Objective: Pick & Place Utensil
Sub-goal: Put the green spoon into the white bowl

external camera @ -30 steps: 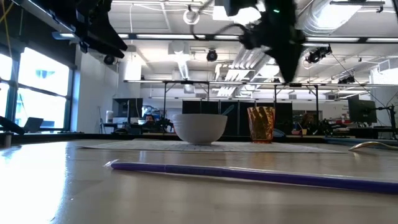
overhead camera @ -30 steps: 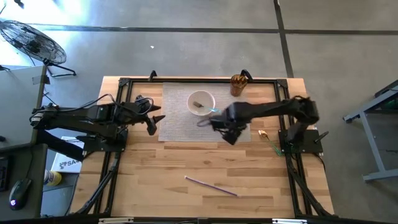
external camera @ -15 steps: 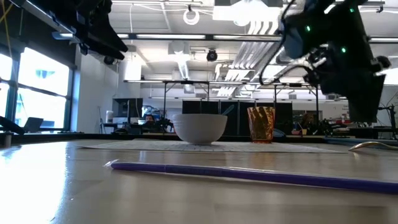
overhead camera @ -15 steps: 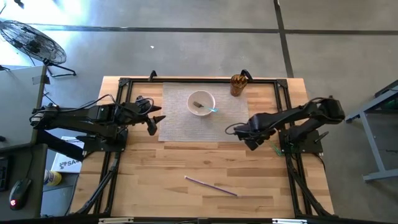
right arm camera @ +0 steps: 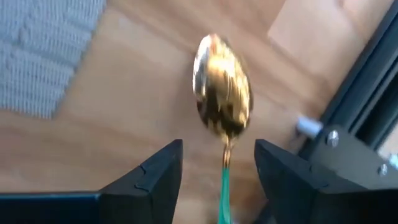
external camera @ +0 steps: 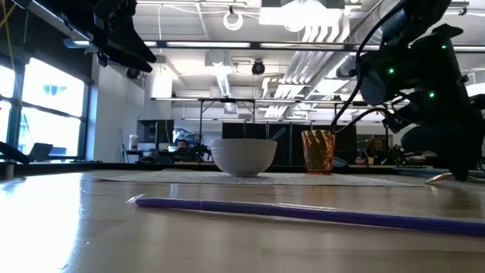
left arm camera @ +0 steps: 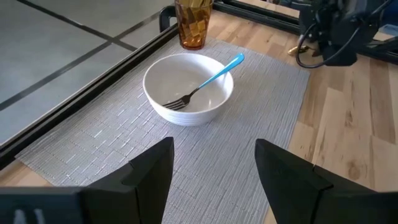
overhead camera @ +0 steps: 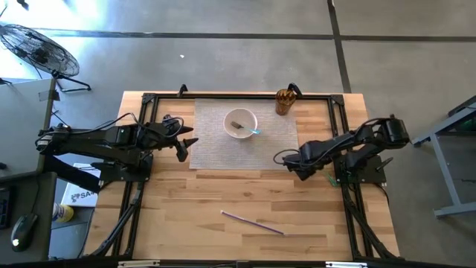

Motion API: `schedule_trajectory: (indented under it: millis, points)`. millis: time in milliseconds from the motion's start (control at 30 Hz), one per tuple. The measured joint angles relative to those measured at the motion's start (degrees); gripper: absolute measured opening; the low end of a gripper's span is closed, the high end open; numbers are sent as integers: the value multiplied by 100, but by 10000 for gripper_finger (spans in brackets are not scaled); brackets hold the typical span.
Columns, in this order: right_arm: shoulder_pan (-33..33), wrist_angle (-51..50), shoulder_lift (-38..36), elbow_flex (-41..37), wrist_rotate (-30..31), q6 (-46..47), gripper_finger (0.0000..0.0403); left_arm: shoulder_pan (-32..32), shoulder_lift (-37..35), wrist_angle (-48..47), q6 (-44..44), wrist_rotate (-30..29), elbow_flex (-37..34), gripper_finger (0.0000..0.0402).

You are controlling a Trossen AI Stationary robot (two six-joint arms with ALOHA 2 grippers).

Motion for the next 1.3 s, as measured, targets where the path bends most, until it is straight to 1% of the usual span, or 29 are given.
schedule_trajectory:
  millis: [100,233,333,433,500,600,733,833,933,1067,1300]
  points:
    - [-20,189,1,-71,286,13,190,0,0,-1,8,0,-2,220]
    - [-50,185,2,-100,384,-41,174,0,0,-2,8,2,-2,220]
    - [-48,226,2,-100,506,-252,157,0,0,-4,8,2,-2,220]
    - [-68,341,2,-97,468,-570,142,0,0,-4,8,2,-2,220]
    - [-99,390,60,-97,293,-784,137,0,0,-4,8,4,-2,220]
    - [-123,431,255,-79,203,-1086,138,0,0,-6,8,4,-2,220]
    - [-118,395,570,-29,342,-1312,150,0,0,-7,8,7,-2,220]
    - [-118,403,651,36,374,-1441,157,0,0,-8,8,7,-2,220]
    - [-117,365,660,147,420,-1447,154,0,0,-9,8,9,-2,220]
    - [-126,430,678,215,526,-1455,127,0,0,-7,9,9,-2,220]
    - [-128,502,678,222,553,-1300,63,0,0,10,8,4,-2,220]
